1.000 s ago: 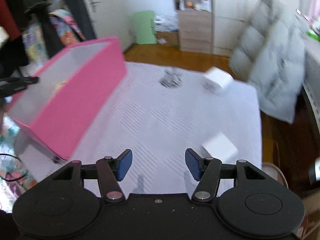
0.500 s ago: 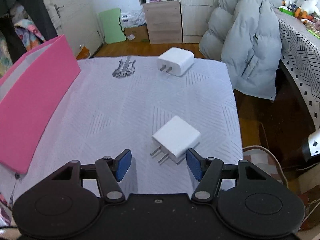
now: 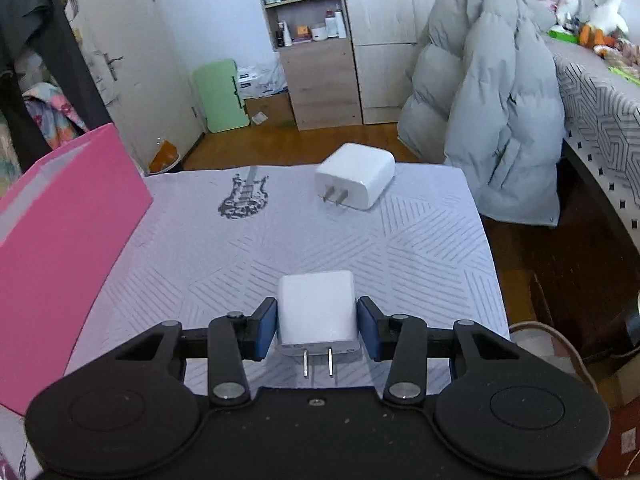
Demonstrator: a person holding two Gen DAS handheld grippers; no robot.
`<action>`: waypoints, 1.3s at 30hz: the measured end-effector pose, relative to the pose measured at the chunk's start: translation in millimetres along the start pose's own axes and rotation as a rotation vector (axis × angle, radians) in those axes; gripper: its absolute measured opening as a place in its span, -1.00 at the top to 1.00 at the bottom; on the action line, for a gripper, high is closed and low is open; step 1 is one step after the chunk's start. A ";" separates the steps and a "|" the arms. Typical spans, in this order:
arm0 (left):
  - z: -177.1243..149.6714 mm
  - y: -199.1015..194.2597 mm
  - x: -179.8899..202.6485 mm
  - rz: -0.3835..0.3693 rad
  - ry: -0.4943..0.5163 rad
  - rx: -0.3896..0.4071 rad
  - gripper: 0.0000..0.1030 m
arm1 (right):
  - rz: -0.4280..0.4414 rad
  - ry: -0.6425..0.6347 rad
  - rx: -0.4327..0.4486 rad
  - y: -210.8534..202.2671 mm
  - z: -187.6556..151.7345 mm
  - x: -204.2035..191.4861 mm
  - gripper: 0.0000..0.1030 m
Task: Organize rigid objects
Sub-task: 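Carry the white cube charger into the pink box and open the right gripper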
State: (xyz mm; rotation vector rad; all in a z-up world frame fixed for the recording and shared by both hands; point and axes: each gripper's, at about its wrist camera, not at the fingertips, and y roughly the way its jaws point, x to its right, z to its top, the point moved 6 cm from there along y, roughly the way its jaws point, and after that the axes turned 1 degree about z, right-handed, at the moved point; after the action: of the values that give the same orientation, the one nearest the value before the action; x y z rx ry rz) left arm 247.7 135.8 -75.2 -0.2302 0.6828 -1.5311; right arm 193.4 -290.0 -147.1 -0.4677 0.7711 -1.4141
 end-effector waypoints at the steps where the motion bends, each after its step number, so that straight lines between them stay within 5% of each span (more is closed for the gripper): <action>1: 0.3 0.2 -0.2 0.000 0.000 0.001 0.79 | 0.004 -0.001 0.007 -2.7 1.9 -1.7 0.06; 7: -0.7 -0.4 -0.3 -0.001 -0.006 0.006 0.79 | 0.141 -0.061 0.062 -31.9 23.6 -49.5 0.06; 16: -1.5 -0.8 -0.8 -0.004 -0.009 0.004 0.79 | 0.443 -0.344 0.139 -58.2 71.9 -182.8 0.06; 26: -0.7 -1.1 -1.0 -0.037 -0.019 0.022 0.79 | 0.461 -0.641 -0.084 17.3 75.3 -288.4 0.06; 32: -1.2 -1.4 -2.3 -0.058 -0.028 0.031 0.79 | 0.416 -0.750 -0.200 57.5 55.2 -308.6 0.06; 39: -2.0 -1.8 -2.4 -0.065 -0.029 0.034 0.79 | 0.399 -0.740 -0.100 40.3 68.7 -305.3 -0.12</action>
State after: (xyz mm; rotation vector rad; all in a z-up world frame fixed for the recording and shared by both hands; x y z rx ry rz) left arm 245.4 138.5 -75.2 -0.2512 0.6313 -1.5972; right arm 276.9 4.0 -68.6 -0.8035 0.3002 -0.7417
